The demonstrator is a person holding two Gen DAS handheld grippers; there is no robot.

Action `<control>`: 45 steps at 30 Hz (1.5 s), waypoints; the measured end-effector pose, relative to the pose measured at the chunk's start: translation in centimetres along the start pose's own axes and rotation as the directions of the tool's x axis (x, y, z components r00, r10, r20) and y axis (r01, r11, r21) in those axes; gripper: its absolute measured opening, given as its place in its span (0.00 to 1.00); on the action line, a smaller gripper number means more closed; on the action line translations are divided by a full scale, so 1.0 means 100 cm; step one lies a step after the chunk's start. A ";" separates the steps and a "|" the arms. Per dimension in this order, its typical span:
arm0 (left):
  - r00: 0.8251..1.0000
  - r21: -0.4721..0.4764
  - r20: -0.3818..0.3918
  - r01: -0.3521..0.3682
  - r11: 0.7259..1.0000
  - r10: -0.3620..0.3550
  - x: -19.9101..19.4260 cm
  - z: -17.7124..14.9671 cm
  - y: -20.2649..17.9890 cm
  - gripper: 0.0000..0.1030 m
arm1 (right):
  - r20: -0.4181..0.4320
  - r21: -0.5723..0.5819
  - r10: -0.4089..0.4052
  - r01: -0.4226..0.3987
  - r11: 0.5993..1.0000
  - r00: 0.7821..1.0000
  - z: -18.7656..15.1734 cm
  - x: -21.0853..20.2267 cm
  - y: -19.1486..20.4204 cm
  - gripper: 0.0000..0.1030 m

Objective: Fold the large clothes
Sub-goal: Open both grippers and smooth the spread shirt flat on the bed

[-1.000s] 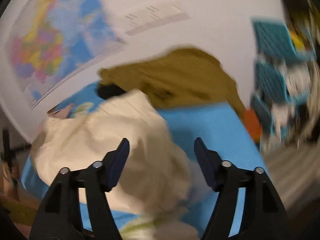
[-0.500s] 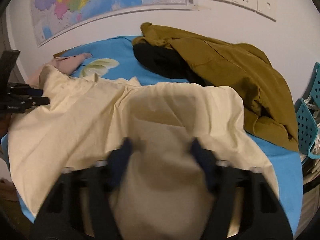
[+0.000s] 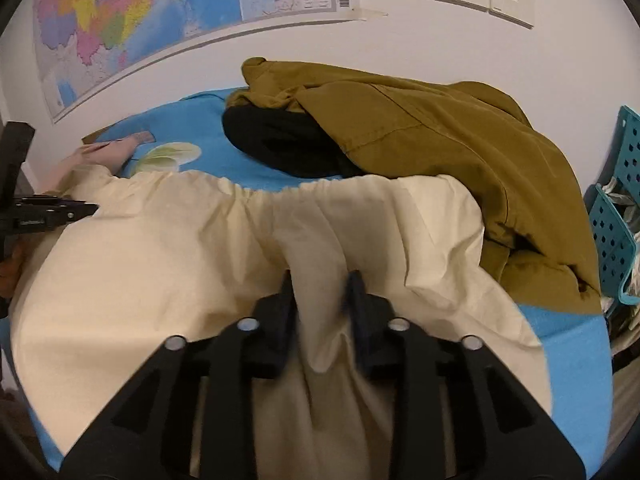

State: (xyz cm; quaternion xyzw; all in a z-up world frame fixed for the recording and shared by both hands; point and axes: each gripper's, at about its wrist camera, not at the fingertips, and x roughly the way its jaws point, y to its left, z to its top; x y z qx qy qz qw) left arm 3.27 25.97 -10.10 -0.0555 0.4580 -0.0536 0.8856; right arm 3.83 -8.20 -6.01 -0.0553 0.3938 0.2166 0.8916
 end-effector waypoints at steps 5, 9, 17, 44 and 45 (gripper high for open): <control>0.996 -0.004 0.086 0.017 1.000 -0.017 -0.028 -0.008 0.006 0.42 | 0.083 0.067 0.055 -0.061 0.996 0.995 0.000 -0.034 -0.011 0.47; 0.982 0.044 0.190 -0.017 0.999 0.008 -0.066 -0.020 0.008 0.56 | 0.167 0.052 0.086 -0.095 0.994 0.982 0.002 -0.063 -0.008 0.47; 0.996 -0.088 0.086 0.004 0.996 0.004 -0.045 -0.045 0.069 0.53 | 0.077 0.386 0.157 -0.175 0.906 0.985 -0.046 -0.018 -0.095 0.46; 0.969 -0.090 0.232 -0.064 0.994 0.083 -0.103 -0.097 0.044 0.66 | 0.189 0.130 0.174 -0.200 0.971 0.966 -0.059 -0.108 -0.002 0.50; 0.964 -0.071 0.259 -0.049 0.996 0.066 -0.112 -0.100 0.037 0.66 | 0.198 0.093 0.206 -0.228 0.969 0.958 -0.056 -0.113 0.011 0.51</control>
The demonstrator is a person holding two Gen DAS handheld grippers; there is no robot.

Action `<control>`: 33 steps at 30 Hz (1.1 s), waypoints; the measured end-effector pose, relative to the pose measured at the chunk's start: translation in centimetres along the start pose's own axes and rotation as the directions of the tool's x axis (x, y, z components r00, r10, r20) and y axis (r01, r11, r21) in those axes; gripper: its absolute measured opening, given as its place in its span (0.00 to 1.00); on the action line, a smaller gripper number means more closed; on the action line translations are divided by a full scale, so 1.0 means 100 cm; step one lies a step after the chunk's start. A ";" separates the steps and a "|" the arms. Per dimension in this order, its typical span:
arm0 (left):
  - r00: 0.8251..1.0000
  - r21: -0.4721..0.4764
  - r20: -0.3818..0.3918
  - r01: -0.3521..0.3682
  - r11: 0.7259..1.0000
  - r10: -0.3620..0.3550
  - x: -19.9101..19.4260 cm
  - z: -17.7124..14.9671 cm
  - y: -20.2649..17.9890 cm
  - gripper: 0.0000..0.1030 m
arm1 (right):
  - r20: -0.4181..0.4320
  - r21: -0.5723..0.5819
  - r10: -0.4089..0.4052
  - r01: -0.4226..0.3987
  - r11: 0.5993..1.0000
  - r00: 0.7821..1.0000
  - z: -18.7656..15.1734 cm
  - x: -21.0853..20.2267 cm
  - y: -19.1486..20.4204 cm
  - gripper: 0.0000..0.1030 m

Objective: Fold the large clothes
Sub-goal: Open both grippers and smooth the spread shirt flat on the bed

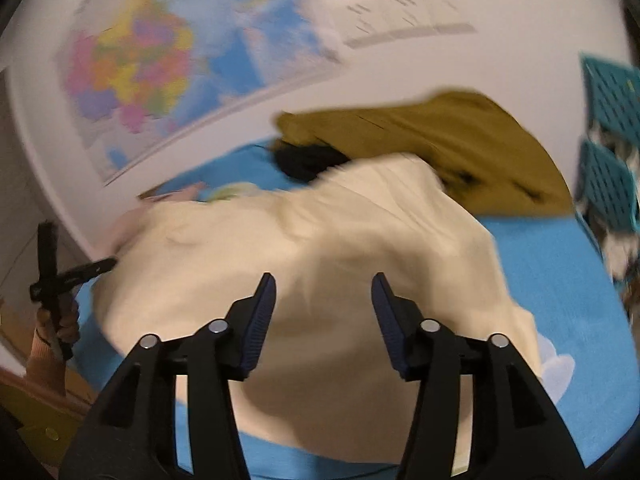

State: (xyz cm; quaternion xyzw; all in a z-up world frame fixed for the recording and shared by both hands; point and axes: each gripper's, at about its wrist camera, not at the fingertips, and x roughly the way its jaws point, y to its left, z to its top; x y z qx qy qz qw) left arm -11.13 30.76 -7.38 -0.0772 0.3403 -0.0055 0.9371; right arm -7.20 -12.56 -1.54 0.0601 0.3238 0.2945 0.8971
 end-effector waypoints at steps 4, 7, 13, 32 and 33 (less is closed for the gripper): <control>0.998 0.104 0.011 0.055 0.993 -0.056 -0.010 -0.008 -0.030 0.67 | -0.047 -0.120 0.068 -0.073 0.990 0.997 0.001 0.017 0.045 0.51; 0.996 0.100 -0.047 0.079 0.992 -0.075 0.008 -0.017 -0.038 0.67 | -0.132 -0.125 0.093 -0.110 0.986 0.987 -0.011 0.044 0.060 0.51; 0.996 0.068 -0.073 0.053 0.996 -0.049 0.022 -0.026 -0.036 0.67 | -0.180 -0.088 0.073 -0.090 0.992 0.981 -0.025 0.065 0.051 0.51; 0.996 0.078 -0.066 0.059 0.995 -0.054 0.014 -0.031 -0.062 0.68 | -0.203 -0.198 0.153 -0.193 0.961 0.967 -0.024 0.066 0.103 0.53; 0.996 0.073 -0.072 0.060 0.996 -0.054 0.017 -0.032 -0.061 0.68 | -0.214 -0.179 0.162 -0.202 0.963 0.963 -0.026 0.071 0.099 0.53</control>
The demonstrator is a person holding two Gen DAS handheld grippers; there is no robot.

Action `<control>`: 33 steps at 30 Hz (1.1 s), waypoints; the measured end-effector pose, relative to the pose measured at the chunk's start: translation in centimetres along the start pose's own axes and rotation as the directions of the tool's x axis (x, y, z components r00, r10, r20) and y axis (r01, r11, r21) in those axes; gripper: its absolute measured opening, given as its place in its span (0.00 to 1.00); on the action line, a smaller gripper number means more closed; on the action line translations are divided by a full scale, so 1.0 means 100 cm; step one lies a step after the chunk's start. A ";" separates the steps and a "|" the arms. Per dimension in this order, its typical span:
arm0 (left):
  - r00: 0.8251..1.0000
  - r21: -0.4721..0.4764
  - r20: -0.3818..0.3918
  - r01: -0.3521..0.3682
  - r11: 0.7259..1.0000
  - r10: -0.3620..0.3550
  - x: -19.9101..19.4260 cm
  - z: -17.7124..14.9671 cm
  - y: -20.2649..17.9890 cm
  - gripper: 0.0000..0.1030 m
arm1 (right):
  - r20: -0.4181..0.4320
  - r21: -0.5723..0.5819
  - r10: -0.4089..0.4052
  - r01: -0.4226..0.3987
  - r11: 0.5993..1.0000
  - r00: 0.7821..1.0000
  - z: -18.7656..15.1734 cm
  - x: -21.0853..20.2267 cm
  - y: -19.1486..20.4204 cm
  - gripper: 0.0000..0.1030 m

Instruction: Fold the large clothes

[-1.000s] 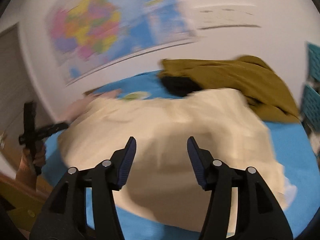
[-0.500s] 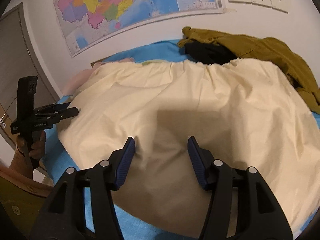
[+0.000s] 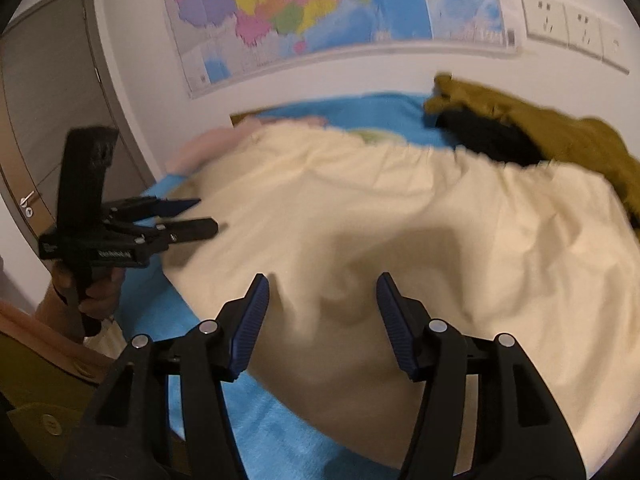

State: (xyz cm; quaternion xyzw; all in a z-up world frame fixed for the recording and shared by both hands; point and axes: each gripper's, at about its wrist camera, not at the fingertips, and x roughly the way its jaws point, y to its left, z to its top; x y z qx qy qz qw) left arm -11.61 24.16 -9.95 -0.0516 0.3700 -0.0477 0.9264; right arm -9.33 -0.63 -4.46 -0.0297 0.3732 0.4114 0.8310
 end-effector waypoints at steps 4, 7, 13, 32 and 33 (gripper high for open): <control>1.000 -0.015 -0.009 0.010 1.000 -0.010 0.008 -0.002 0.002 0.70 | -0.009 0.012 0.006 -0.006 1.000 1.000 -0.001 0.004 -0.003 0.53; 1.000 -0.020 -0.015 0.004 1.000 -0.005 0.011 -0.002 0.001 0.71 | -0.012 0.003 -0.010 0.010 1.000 1.000 0.001 0.003 0.001 0.54; 1.000 -0.019 -0.009 -0.010 1.000 0.010 0.005 -0.001 -0.002 0.71 | 0.038 -0.056 -0.004 0.006 0.998 0.999 0.010 -0.015 0.016 0.58; 0.995 -0.170 0.060 0.089 0.981 -0.080 -0.058 -0.019 0.039 0.74 | -0.060 -0.450 -0.032 0.002 0.893 0.998 0.000 0.027 0.099 0.81; 0.993 -0.179 0.056 0.108 0.978 -0.099 -0.059 -0.022 0.039 0.75 | -0.056 -0.482 -0.055 0.021 0.876 0.997 -0.003 0.031 0.103 0.82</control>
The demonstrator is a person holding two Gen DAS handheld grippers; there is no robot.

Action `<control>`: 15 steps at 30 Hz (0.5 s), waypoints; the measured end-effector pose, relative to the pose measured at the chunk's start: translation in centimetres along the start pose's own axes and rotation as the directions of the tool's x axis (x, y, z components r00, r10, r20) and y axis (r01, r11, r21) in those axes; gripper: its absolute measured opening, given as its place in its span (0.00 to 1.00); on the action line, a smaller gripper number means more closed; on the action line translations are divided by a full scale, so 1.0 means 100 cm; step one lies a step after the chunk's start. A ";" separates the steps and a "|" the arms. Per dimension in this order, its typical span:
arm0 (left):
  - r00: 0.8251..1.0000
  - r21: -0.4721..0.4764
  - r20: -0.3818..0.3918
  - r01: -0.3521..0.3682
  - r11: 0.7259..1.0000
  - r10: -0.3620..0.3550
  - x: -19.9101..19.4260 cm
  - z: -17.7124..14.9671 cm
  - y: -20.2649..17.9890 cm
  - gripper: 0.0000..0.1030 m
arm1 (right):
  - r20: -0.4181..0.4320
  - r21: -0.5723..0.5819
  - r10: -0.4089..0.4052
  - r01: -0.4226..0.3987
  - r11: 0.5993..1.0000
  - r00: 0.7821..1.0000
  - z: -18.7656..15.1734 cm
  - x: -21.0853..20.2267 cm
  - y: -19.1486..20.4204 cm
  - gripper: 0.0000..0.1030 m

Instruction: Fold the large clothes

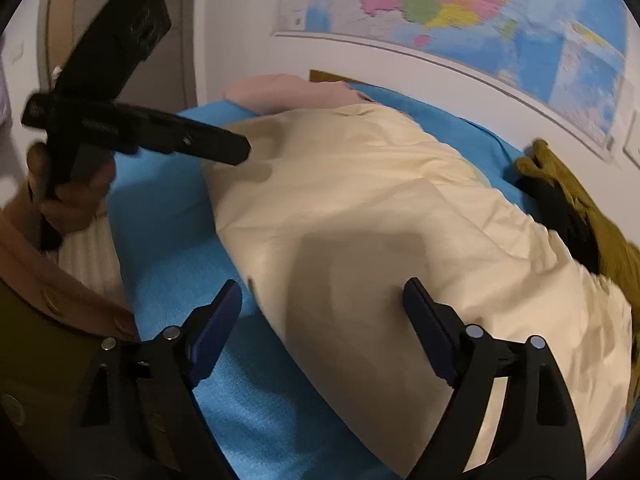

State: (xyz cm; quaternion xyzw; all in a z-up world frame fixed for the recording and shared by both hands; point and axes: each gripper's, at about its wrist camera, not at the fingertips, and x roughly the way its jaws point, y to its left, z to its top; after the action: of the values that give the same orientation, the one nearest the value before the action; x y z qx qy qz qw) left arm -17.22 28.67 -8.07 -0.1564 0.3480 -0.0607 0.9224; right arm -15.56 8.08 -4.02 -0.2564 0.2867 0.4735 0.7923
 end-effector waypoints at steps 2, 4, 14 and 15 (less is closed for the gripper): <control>0.999 -0.019 -0.019 0.025 0.999 -0.026 -0.002 -0.007 0.003 0.75 | -0.022 -0.064 -0.058 0.057 0.996 0.998 -0.002 0.009 0.008 0.82; 0.997 -0.034 -0.047 0.054 0.998 -0.056 -0.002 -0.015 0.005 0.75 | -0.031 -0.108 -0.107 0.103 0.989 0.994 -0.006 0.016 0.011 0.80; 0.962 -0.112 -0.126 0.228 0.967 -0.241 0.025 -0.030 0.006 0.85 | 0.049 0.122 0.002 -0.008 0.993 0.999 0.008 -0.003 -0.032 0.47; 0.952 -0.156 -0.115 0.265 0.952 -0.284 0.030 -0.027 0.010 0.85 | 0.058 0.157 0.015 -0.024 0.987 0.998 0.009 -0.005 -0.038 0.47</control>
State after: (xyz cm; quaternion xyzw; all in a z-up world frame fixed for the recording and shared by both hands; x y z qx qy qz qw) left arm -16.74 28.28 -12.25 -0.2627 0.3882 -0.1746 0.8659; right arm -12.16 6.82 -2.55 -0.1768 0.3033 0.4643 0.8131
